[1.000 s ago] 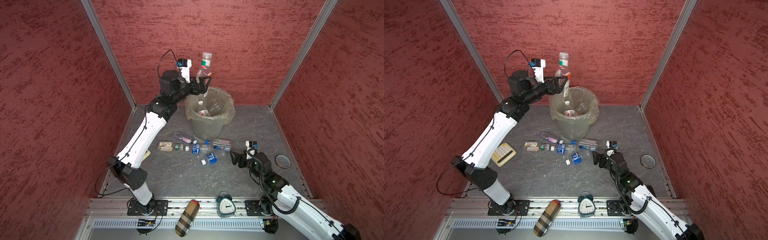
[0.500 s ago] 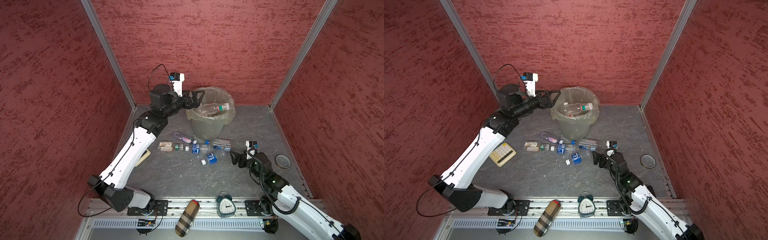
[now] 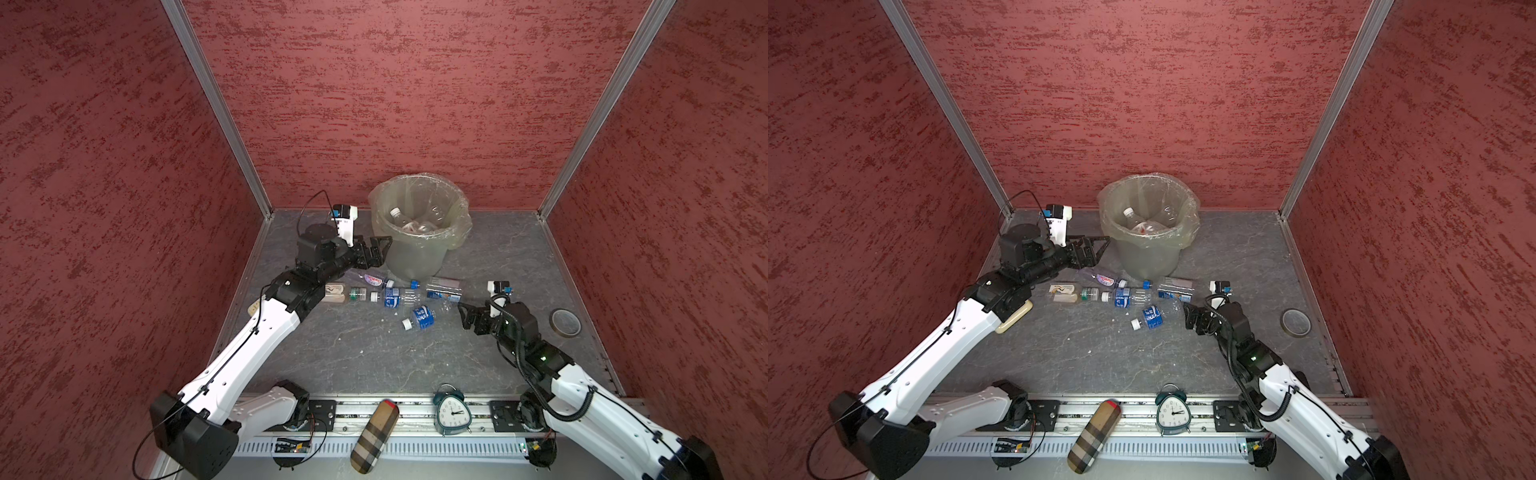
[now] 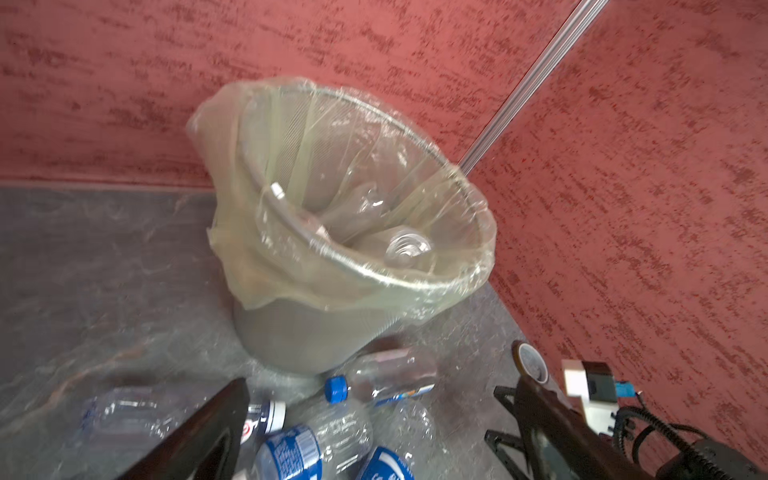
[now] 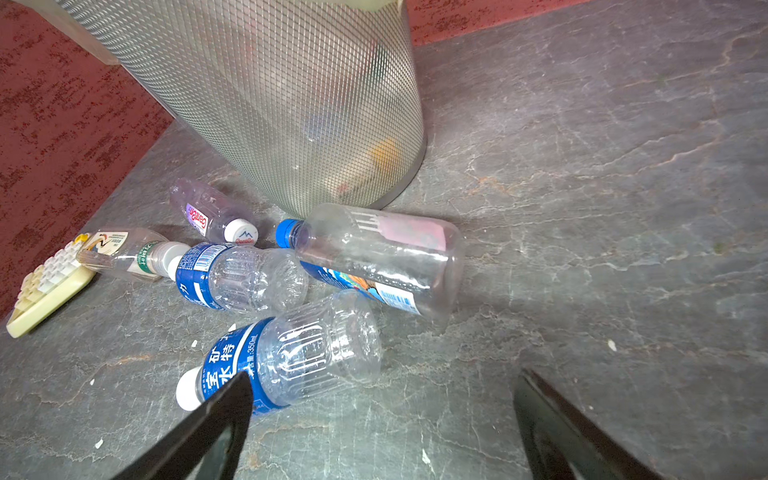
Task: Throw the plastic bottles in the bin
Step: 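Withdraw the left gripper from the bin while the right reaches toward blue-labelled bottles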
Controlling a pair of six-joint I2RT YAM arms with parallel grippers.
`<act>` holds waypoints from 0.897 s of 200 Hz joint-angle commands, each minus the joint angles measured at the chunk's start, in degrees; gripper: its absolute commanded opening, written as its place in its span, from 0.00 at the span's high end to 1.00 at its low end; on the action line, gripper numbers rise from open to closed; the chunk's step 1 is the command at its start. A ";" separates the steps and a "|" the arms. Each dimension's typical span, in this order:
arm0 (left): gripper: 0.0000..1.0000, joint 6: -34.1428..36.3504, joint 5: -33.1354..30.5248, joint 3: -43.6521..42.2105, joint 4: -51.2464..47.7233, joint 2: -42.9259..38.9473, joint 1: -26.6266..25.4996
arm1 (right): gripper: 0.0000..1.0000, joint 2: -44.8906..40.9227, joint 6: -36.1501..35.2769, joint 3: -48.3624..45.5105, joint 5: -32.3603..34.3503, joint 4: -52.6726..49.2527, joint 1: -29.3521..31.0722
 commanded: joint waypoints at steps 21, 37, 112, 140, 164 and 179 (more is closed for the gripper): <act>0.01 -1.44 -2.62 -11.05 3.32 -6.68 0.59 | 0.03 3.19 5.46 5.83 -0.67 -3.78 0.74; 0.00 -1.73 -3.03 -15.08 3.90 -8.40 0.86 | 0.03 3.78 7.75 7.38 -0.16 -5.55 1.91; 0.01 -2.97 -1.91 -28.79 8.43 -15.30 4.39 | 0.04 12.94 18.30 16.12 7.97 -13.74 12.63; 0.00 -2.69 -0.67 -32.05 9.60 -16.82 5.64 | 0.04 18.19 20.88 19.54 10.79 -15.93 16.30; 0.00 -1.93 0.10 -34.50 10.56 -18.72 6.13 | 0.04 22.27 22.78 21.51 10.91 -15.81 18.21; 0.00 -0.98 0.21 -35.83 10.78 -19.78 6.39 | 0.04 24.59 24.22 22.64 10.73 -16.30 18.84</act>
